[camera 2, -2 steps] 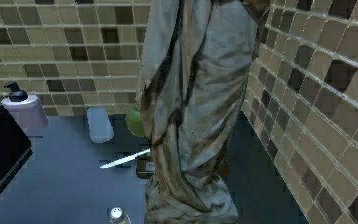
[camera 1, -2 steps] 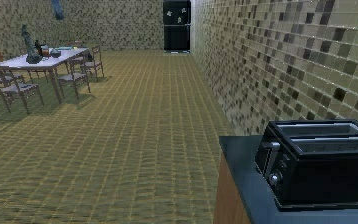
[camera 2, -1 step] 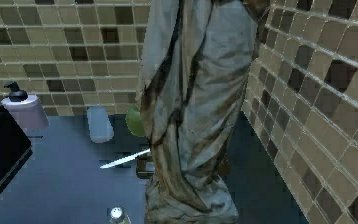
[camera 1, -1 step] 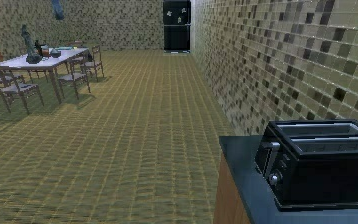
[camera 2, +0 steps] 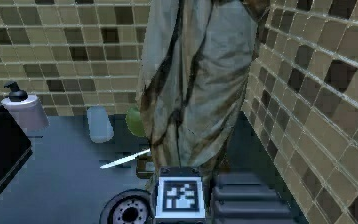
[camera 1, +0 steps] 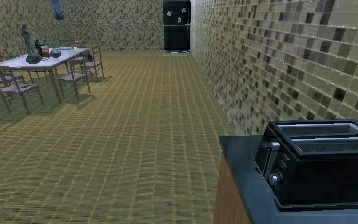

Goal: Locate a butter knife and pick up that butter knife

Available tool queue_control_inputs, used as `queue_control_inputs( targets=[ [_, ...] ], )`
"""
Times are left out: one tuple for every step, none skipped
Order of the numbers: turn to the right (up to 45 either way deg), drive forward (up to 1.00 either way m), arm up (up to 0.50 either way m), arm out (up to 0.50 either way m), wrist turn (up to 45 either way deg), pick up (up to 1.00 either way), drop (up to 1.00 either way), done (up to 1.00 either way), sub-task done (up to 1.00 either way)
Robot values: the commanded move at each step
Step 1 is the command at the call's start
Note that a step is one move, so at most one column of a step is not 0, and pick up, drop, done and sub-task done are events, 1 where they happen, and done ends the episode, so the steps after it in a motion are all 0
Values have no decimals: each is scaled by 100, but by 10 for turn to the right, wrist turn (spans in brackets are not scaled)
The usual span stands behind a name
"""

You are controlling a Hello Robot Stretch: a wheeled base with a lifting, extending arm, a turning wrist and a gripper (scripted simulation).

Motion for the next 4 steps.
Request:
queue_control_inputs(
  targets=[
    [0, 0, 0, 20, 0, 0, 0, 0, 0],
    [0, 0, 0, 0, 450, 0, 0, 0, 0],
    [0, 0, 0, 0, 450, 0, 0, 0, 0],
    [0, 0, 0, 0, 450, 0, 0, 0, 0]
  ],
)
